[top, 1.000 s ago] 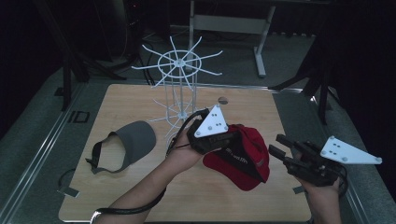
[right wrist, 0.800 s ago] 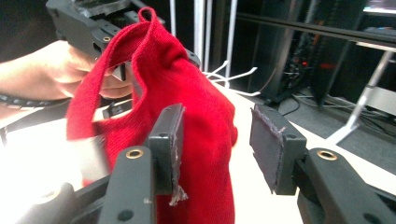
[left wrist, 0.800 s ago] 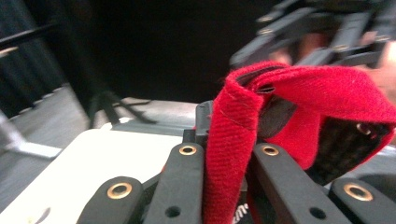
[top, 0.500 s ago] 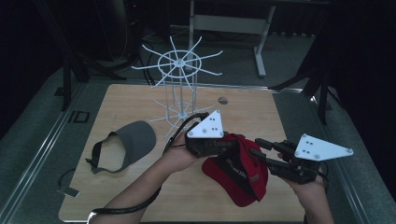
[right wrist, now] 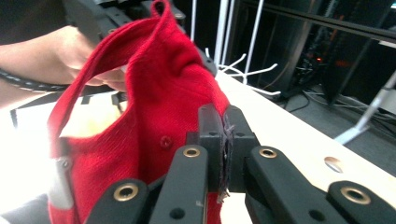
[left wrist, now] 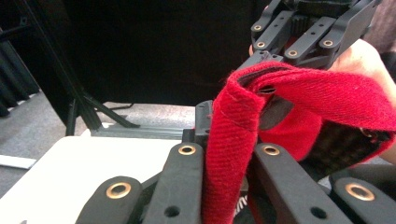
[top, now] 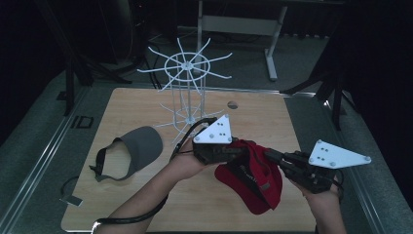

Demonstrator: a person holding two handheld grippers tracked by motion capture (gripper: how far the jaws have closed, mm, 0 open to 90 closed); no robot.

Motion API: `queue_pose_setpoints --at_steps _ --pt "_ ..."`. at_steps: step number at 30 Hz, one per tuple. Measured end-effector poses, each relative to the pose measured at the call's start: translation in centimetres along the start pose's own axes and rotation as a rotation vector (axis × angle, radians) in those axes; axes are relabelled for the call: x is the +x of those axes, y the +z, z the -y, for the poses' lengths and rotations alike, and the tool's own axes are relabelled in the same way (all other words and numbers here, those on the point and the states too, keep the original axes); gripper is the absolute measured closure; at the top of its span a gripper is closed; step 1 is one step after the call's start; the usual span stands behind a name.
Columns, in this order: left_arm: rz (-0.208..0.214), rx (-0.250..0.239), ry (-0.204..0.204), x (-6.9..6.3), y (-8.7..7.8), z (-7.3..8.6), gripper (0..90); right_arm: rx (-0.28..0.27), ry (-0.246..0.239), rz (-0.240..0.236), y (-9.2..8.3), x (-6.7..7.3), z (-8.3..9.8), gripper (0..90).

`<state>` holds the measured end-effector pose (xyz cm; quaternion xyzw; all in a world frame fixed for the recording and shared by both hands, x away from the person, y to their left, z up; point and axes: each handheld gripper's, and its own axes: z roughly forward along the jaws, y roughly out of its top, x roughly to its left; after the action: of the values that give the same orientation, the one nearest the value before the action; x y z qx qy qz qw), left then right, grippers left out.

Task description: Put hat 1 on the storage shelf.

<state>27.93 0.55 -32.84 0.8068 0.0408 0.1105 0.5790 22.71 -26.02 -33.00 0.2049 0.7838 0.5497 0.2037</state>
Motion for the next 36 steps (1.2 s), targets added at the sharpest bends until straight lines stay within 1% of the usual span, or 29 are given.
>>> queue_pose_setpoints --at_steps 1,2,5,7,8,9,10,11,12,13,14,15,16,17,19,23,26,29,30,33,34,36 --pt "0.001 -0.001 0.005 0.0 -0.1 0.0 86.1 0.004 -0.006 0.008 0.0 0.0 -0.1 88.2" --pt "0.0 -0.003 0.006 0.0 -0.1 0.0 85.8 0.0 -0.001 0.01 0.0 0.1 -0.2 88.3" --pt "-0.001 -0.006 -0.001 0.0 -0.3 0.0 84.8 -0.006 0.002 0.008 0.1 0.1 -0.3 88.3" --pt "-0.01 -0.005 -0.01 0.1 -0.5 0.0 79.0 -0.014 0.009 0.012 0.0 0.0 -0.4 88.3" --pt "-0.01 -0.005 -0.01 0.1 -0.5 0.0 74.5 -0.014 0.009 0.012 0.0 0.0 -0.4 88.3" --pt "-0.009 -0.001 -0.019 0.1 -0.6 0.1 74.5 -0.017 0.011 0.011 0.0 0.0 -0.5 88.3" --pt "-0.011 0.001 -0.016 0.1 -0.6 0.1 65.5 -0.029 0.019 0.022 -0.2 -0.1 -0.6 88.3" --pt "-0.02 0.009 -0.006 0.0 -0.7 0.1 65.5 -0.029 0.019 0.022 -0.2 -0.1 -0.6 88.3" --pt "-0.042 0.026 0.003 -0.1 -0.6 0.1 61.7 -0.03 0.021 0.023 -0.3 -0.2 -0.7 88.3" --pt "-0.058 0.039 0.007 -0.2 -0.7 0.2 59.2 -0.042 0.029 0.042 -0.6 -0.3 -0.8 88.3" --pt "-0.061 0.04 0.005 -0.2 -0.7 0.3 59.2 -0.042 0.029 0.042 -0.6 -0.3 -0.8 88.3" --pt "-0.074 0.045 -0.002 -0.1 -0.8 0.4 57.0 -0.045 0.03 0.037 -0.7 -0.4 -0.9 88.3" --pt "-0.087 0.048 -0.006 -0.1 -0.9 0.5 56.5 -0.051 0.032 0.041 -0.9 -0.4 -0.9 88.3" --pt "-0.09 0.043 -0.014 0.0 -1.0 0.6 56.5 -0.046 0.029 0.049 -0.9 -0.4 -1.0 88.2" --pt "-0.102 0.037 -0.022 0.1 -1.2 0.8 56.5 -0.05 0.032 0.052 -1.0 -0.5 -1.0 88.2" --pt "-0.129 0.036 -0.028 0.1 -1.6 0.9 56.4 -0.062 0.043 0.054 -1.1 -0.7 -1.0 88.2" --pt "-0.149 0.033 -0.03 0.0 -2.1 1.0 56.4 -0.059 0.038 0.059 -1.0 -0.6 -1.1 88.2" --pt "-0.159 0.022 -0.043 0.1 -2.9 1.4 54.0 -0.057 0.034 0.058 -0.9 -0.5 -1.2 88.2" --pt "-0.154 0.016 -0.047 0.1 -3.1 1.6 52.3 -0.057 0.033 0.063 -0.9 -0.5 -1.3 88.2" --pt "-0.177 0.02 -0.066 0.1 -3.7 2.2 51.4 -0.058 0.037 0.068 -0.9 -0.6 -1.3 88.2" --pt "-0.189 0.024 -0.068 0.1 -3.9 2.4 51.3 -0.058 0.038 0.07 -0.9 -0.6 -1.3 88.2" --pt "-0.215 0.025 -0.089 0.3 -4.3 2.9 51.4 -0.06 0.04 0.074 -0.9 -0.6 -1.4 88.2"
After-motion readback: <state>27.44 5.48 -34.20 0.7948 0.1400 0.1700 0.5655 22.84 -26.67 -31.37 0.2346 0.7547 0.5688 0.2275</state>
